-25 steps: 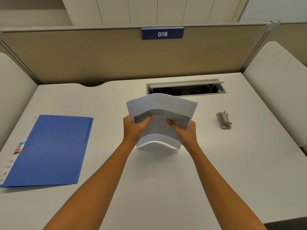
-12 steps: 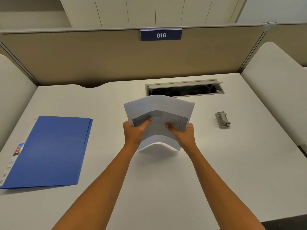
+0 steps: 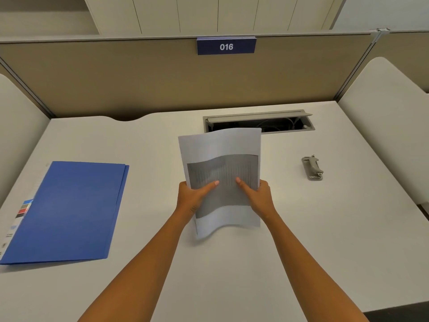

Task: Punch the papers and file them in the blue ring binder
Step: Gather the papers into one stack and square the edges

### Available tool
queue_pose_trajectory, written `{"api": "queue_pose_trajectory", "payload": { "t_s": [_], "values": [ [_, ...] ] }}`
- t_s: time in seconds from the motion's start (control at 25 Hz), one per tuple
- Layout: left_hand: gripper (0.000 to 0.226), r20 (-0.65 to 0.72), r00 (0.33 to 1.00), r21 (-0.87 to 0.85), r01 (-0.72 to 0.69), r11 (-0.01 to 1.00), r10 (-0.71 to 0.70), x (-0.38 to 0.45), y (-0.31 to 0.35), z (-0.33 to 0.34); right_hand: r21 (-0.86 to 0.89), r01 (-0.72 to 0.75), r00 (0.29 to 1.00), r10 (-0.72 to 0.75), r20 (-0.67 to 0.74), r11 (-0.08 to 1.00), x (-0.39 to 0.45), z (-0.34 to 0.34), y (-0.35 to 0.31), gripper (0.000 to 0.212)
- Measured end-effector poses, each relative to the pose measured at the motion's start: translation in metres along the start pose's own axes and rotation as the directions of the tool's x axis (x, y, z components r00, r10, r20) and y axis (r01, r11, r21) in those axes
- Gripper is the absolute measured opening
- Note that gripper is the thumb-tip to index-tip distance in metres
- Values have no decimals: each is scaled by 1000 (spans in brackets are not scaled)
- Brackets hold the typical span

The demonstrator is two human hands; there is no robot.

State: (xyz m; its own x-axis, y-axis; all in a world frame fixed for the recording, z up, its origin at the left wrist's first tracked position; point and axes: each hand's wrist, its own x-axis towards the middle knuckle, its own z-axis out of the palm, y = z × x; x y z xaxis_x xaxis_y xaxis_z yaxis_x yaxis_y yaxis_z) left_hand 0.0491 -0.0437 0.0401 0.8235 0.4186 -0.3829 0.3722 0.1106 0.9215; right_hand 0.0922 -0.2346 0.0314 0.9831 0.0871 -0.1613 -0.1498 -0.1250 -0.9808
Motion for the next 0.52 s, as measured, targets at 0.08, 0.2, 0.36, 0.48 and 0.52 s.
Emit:
{"api": "queue_pose_trajectory", "payload": {
  "t_s": [0.08, 0.2, 0.36, 0.48, 0.52],
  "values": [
    [79, 2, 995, 64, 100, 993, -101, 3, -5, 3, -122, -28, 999, 30, 18, 992, 5, -5, 5, 47],
    [53, 54, 991, 108, 113, 988, -120, 5, -19, 5, -313, -117, 992, 125, 5, 942, 11, -14, 24, 53],
    [90, 146, 981, 329, 73, 941, -127, 12, -38, 7, -376, -250, 968, 241, -72, 892, 15, -24, 50, 59],
    [110, 148, 987, 516, -25, 856, -61, 16, -44, 16, -416, -270, 963, 254, -93, 869, 19, -27, 58, 57],
    [109, 162, 986, 569, -55, 820, -46, 15, -45, 19, -427, -271, 962, 254, -97, 863, 20, -27, 60, 57]
  ]
}}
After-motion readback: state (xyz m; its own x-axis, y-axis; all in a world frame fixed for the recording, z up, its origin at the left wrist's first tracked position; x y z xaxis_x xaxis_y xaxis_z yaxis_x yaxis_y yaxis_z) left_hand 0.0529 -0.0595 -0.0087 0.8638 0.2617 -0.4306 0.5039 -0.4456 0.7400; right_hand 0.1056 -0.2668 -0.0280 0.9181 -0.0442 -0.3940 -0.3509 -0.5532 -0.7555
